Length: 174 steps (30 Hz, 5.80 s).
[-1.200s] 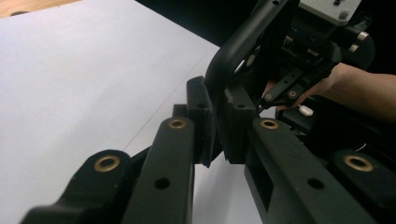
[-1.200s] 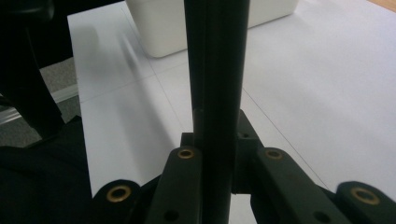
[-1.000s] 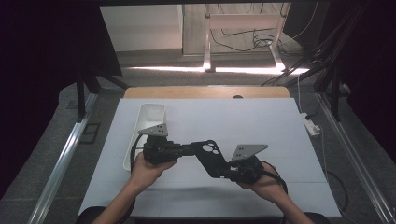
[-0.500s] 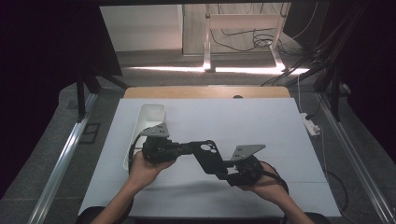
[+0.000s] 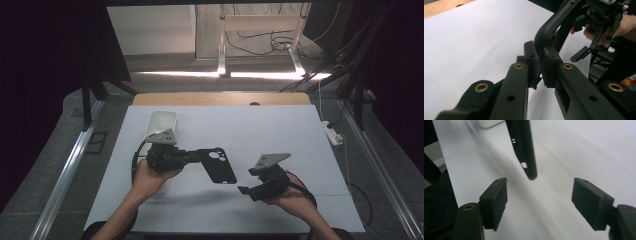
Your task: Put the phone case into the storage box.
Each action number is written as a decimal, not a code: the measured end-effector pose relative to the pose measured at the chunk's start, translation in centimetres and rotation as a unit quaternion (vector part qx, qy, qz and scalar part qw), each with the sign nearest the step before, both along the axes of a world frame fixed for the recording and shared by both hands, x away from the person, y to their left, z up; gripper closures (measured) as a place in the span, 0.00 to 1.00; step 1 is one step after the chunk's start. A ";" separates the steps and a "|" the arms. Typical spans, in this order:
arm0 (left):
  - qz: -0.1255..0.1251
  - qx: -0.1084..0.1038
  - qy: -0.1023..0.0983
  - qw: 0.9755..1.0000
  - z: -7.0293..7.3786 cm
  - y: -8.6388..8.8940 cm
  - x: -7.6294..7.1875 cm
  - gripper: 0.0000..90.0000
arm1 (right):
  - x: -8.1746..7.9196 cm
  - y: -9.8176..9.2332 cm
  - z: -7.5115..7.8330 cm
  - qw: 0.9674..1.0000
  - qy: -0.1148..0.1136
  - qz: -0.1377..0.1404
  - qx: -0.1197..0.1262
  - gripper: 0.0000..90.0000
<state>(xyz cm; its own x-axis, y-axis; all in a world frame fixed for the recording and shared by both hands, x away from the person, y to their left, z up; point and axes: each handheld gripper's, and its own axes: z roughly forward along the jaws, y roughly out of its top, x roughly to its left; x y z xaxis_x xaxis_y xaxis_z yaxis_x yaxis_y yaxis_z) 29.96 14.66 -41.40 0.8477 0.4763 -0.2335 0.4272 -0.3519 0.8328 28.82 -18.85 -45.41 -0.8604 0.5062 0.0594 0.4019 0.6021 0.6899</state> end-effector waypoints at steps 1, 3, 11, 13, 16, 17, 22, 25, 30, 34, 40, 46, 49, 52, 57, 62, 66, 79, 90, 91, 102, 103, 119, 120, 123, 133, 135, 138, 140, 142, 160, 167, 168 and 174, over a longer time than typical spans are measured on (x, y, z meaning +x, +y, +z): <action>0.001 0.002 -0.001 1.000 0.0 0.2 0.0 0.92 | 0.0 -0.3 0.0 1.000 -0.002 -0.010 0.000 0.24; 0.001 0.002 0.000 1.000 0.1 0.2 0.0 0.92 | 0.0 -0.6 0.1 1.000 -0.003 -0.015 0.002 0.21; 0.013 0.014 0.000 1.000 0.2 1.8 0.1 0.92 | -0.4 -2.6 0.2 0.999 0.002 -0.046 0.001 0.08; 0.016 0.013 0.000 1.000 0.3 2.3 0.0 0.92 | -0.5 -3.1 0.1 0.999 0.001 -0.052 -0.004 0.07; 0.022 0.013 0.000 1.000 0.5 2.9 0.0 0.92 | -0.6 -3.7 0.2 0.998 0.002 -0.059 0.000 0.04; 0.023 0.013 0.000 1.000 0.5 3.1 0.0 0.92 | -0.7 -3.9 0.2 0.998 0.002 -0.063 0.002 0.03; 0.032 0.017 -0.003 0.999 0.9 4.0 0.0 0.92 | -1.0 -4.8 0.2 0.997 -0.006 -0.078 0.002 0.00; 0.036 0.016 -0.002 0.999 1.2 4.7 0.1 0.92 | -1.1 -5.5 0.2 0.996 -0.008 -0.092 0.005 0.00; 0.046 0.018 -0.006 0.999 1.9 5.7 0.2 0.92 | -1.4 -6.8 -0.1 0.994 0.001 -0.108 0.009 0.00; 0.048 0.018 -0.008 0.999 2.3 6.1 0.3 0.92 | -1.7 -7.9 -0.1 0.992 0.001 -0.124 0.018 0.00; 0.056 0.023 -0.010 0.998 3.0 7.0 0.5 0.92 | -2.3 -9.3 0.1 0.989 -0.018 -0.145 0.030 0.00; 0.064 0.025 -0.014 0.998 3.6 8.0 0.6 0.92 | -3.0 -10.8 0.2 0.983 -0.025 -0.181 0.023 0.00; 0.069 0.025 -0.015 0.997 3.9 8.5 0.7 0.92 | -3.4 -11.5 0.2 0.981 -0.026 -0.191 0.027 0.00; 0.073 0.027 -0.018 0.997 4.3 8.9 0.6 0.92 | -3.7 -12.0 0.2 0.980 -0.025 -0.197 0.029 0.00; 0.080 0.033 -0.021 0.996 4.8 9.6 0.6 0.92 | -3.9 -12.9 0.1 0.975 -0.021 -0.217 0.033 0.00; 0.088 0.039 -0.022 0.995 5.2 10.5 0.7 0.92 | -3.8 -12.9 0.0 0.974 -0.019 -0.225 0.025 0.00; 0.094 0.034 -0.022 0.995 5.5 11.6 0.8 0.92 | -3.8 -13.0 0.0 0.973 -0.017 -0.230 0.027 0.00; 0.121 0.053 -0.028 0.991 6.3 13.8 0.6 0.92 | -3.8 -13.0 0.0 0.973 -0.015 -0.230 0.030 0.00; 0.142 0.070 -0.025 0.987 6.0 15.6 0.5 0.92 | -3.8 -13.0 -0.1 0.973 -0.011 -0.227 0.027 0.00; 0.144 0.073 -0.024 0.987 5.9 15.8 0.5 0.92 | -3.8 -12.9 -0.1 0.974 -0.012 -0.227 0.026 0.00; 0.157 0.092 -0.018 0.983 4.8 16.1 1.4 0.92 | -3.7 -12.9 -0.1 0.975 -0.007 -0.221 0.023 0.00; 0.156 0.093 -0.018 0.983 4.7 16.1 1.6 0.92 | -3.7 -12.8 -0.1 0.975 -0.008 -0.222 0.023 0.00; 0.160 0.108 -0.020 0.981 3.2 15.0 4.0 0.92 | -3.8 -13.0 -0.1 0.974 -0.013 -0.225 0.033 0.00; 0.162 0.108 -0.019 0.981 3.1 15.0 4.2 0.92 | -3.8 -13.0 -0.1 0.974 -0.012 -0.224 0.033 0.00; 0.165 0.109 -0.020 0.980 2.9 14.9 4.7 0.92 | -3.8 -13.0 -0.1 0.974 -0.012 -0.224 0.033 0.00; 0.171 0.113 -0.021 0.978 2.5 14.6 6.3 0.92 | -3.7 -13.0 -0.1 0.974 -0.007 -0.223 0.032 0.00; 0.172 0.117 -0.021 0.978 2.5 14.5 6.7 0.92 | -3.7 -13.0 -0.1 0.975 -0.008 -0.222 0.032 0.00; 0.173 0.119 -0.023 0.977 2.4 14.3 7.1 0.92 | -3.7 -13.0 -0.1 0.975 -0.008 -0.220 0.032 0.00; 0.175 0.121 -0.023 0.977 2.4 14.2 7.4 0.92 | -3.7 -13.0 -0.1 0.975 -0.008 -0.221 0.032 0.00; 0.175 0.123 -0.024 0.976 2.3 14.2 7.7 0.92 | -3.7 -13.0 -0.1 0.975 -0.007 -0.221 0.033 0.00; 0.189 0.134 -0.027 0.973 1.5 14.0 10.7 0.92 | -3.7 -13.1 -0.1 0.975 -0.007 -0.219 0.036 0.00; 0.196 0.138 -0.025 0.971 1.1 13.9 11.7 0.92 | -3.8 -13.1 -0.1 0.975 -0.007 -0.217 0.035 0.00; 0.196 0.139 -0.025 0.970 1.0 13.9 11.8 0.92 | -3.8 -13.1 -0.1 0.975 -0.007 -0.217 0.035 0.00; 0.198 0.139 -0.023 0.970 0.8 13.9 12.7 0.92 | -3.8 -13.1 -0.1 0.976 -0.007 -0.217 0.035 0.00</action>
